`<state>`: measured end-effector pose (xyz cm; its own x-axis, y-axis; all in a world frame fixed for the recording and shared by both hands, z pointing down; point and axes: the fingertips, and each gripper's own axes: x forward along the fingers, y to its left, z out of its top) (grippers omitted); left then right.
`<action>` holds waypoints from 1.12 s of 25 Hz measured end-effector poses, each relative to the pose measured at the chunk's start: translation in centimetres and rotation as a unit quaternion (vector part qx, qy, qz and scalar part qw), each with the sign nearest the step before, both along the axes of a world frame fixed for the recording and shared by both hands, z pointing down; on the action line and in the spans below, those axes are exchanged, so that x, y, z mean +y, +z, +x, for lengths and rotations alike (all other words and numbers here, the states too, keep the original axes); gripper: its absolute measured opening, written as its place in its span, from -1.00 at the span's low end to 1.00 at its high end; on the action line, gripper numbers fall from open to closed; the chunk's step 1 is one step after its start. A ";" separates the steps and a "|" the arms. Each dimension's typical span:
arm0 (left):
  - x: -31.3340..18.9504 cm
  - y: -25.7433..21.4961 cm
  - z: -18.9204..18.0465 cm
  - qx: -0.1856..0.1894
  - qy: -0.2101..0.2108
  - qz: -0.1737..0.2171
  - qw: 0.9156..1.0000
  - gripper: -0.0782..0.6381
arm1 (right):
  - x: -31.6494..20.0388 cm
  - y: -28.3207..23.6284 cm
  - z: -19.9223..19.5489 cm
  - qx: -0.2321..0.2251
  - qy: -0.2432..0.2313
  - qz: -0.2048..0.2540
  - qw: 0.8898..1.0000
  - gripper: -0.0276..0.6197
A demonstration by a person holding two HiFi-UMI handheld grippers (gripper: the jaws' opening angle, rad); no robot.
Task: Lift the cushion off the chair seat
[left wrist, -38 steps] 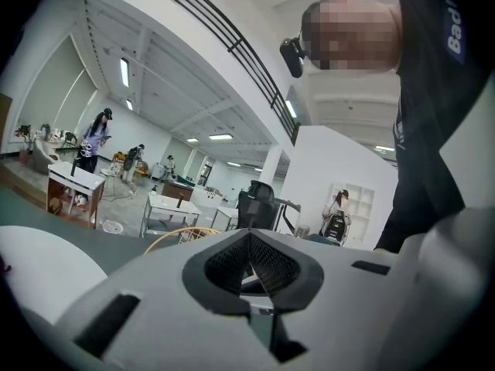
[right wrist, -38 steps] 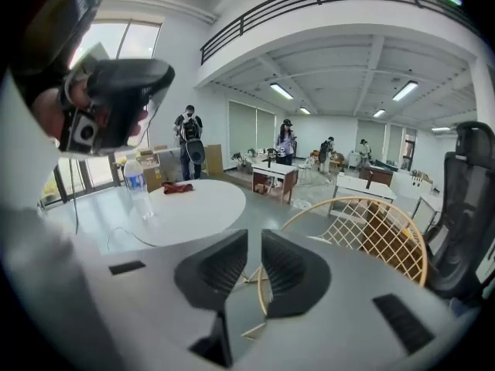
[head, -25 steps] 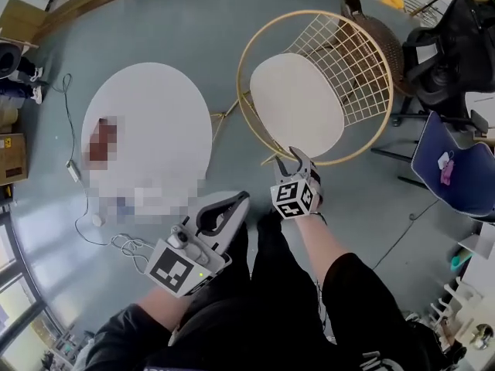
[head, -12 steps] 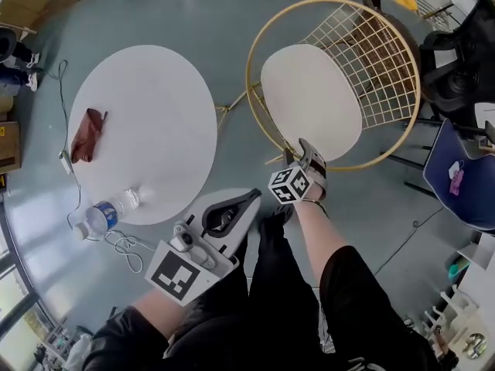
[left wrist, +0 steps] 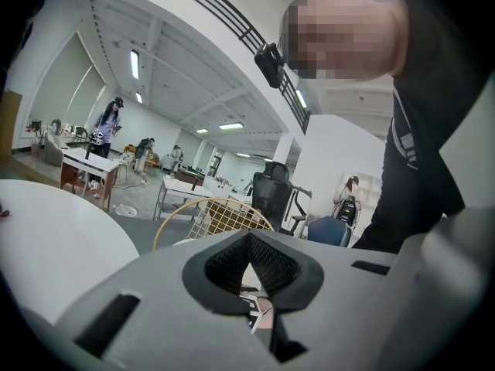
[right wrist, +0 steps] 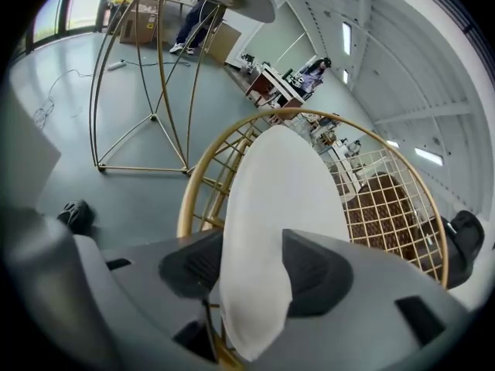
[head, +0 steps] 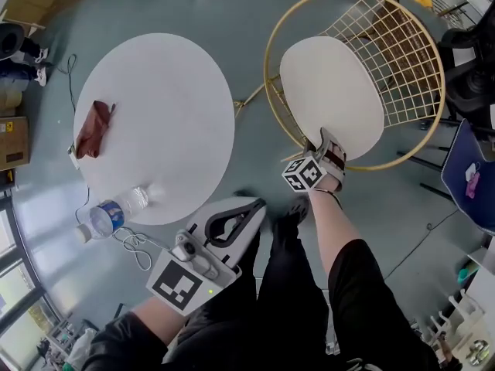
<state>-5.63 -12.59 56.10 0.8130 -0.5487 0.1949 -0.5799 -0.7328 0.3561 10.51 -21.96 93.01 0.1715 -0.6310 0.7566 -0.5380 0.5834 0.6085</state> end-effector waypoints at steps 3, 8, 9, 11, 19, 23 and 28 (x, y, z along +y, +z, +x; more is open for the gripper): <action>0.2 0.1 -0.2 -0.002 0.003 -0.003 1.000 -0.74 | -0.3 0.5 0.2 0.022 -0.003 -0.008 1.000 -0.29; 0.5 -1.2 -0.4 0.004 0.002 -0.002 1.000 -0.74 | 0.1 -2.0 -0.4 0.024 -0.008 0.000 1.000 -0.57; 0.5 -1.7 -0.4 0.005 0.002 -0.002 1.000 -0.74 | 0.2 -2.8 -0.4 0.022 -0.009 0.000 1.000 -0.61; 0.5 -2.5 -0.2 0.007 0.004 -0.002 1.000 -0.74 | 0.0 -4.4 -0.2 0.017 -0.011 0.001 1.000 -0.65; 0.2 -7.1 1.1 0.016 0.015 0.018 1.000 -0.74 | -2.2 -13.8 1.8 0.000 -0.012 0.036 0.999 -0.73; 0.3 -9.5 1.8 0.022 0.016 0.025 0.999 -0.74 | -3.1 -18.3 2.8 -0.005 -0.017 0.050 0.999 -0.74; 0.7 -12.3 2.4 0.033 0.016 0.035 0.999 -0.74 | -3.0 -23.7 3.2 -0.026 -0.017 0.064 0.997 -0.75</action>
<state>-3.24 -11.91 43.83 0.8404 -0.5323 0.1024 -0.5323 -0.7749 0.3408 13.74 -24.95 69.34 0.1105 -0.7285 0.6761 -0.5514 0.5210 0.6515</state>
